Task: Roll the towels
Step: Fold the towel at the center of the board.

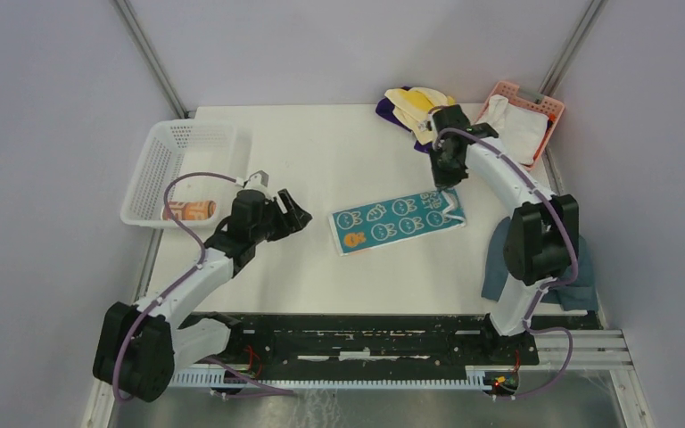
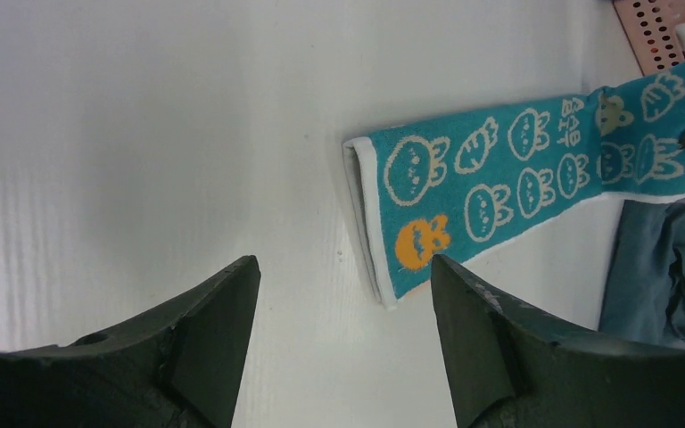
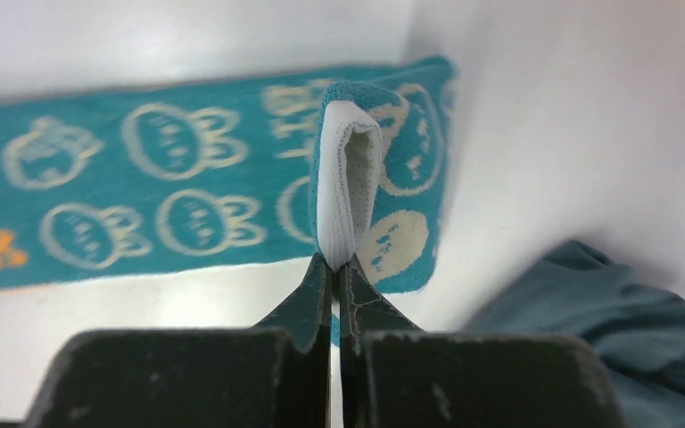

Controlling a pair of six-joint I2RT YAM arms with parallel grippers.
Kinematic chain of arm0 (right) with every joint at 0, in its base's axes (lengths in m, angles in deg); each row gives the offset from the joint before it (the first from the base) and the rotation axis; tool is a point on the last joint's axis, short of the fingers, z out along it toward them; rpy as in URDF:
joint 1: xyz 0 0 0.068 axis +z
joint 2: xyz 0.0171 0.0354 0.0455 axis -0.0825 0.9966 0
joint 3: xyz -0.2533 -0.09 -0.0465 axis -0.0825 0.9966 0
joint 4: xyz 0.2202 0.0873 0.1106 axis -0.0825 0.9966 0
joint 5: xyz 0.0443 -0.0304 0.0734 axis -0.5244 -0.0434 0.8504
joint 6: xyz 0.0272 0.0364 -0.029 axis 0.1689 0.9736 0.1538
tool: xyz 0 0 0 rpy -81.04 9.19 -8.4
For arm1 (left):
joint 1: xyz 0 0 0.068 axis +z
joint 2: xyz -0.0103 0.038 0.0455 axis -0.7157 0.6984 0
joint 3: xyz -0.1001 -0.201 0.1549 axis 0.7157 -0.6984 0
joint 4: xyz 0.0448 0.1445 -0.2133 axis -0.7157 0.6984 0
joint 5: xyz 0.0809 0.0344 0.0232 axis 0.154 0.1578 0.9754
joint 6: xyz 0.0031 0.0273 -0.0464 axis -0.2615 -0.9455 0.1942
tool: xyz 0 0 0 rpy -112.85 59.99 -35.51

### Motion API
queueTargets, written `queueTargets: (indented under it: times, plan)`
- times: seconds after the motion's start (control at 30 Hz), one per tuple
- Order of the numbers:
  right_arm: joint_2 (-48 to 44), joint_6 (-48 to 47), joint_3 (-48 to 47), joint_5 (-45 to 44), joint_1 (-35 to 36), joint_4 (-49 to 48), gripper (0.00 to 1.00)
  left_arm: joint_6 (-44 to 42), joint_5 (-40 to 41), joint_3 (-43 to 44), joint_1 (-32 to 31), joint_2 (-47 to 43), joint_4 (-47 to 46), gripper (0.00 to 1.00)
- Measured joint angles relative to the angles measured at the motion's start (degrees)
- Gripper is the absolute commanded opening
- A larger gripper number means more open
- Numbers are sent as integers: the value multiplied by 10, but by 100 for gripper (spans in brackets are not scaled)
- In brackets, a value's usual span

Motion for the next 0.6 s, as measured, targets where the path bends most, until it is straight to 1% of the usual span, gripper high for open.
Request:
queueTargets:
  times: [0.1, 0.23, 0.3, 0.47, 0.6]
  plan:
    - [0, 5, -4, 37, 60, 4, 1, 33, -15, 0, -1, 46, -30, 73]
    - [4, 17, -15, 70, 117, 12, 1, 75, -28, 0, -7, 107, -75, 68]
    - [10, 24, -23, 77, 137, 14, 2, 92, -33, 0, -13, 139, -100, 66]
    - [43, 41, -57, 87, 188, 21, 3, 121, -43, 11, -39, 220, -138, 56]
    - [74, 55, -85, 88, 224, 28, 4, 139, -43, 16, -57, 264, -164, 48]
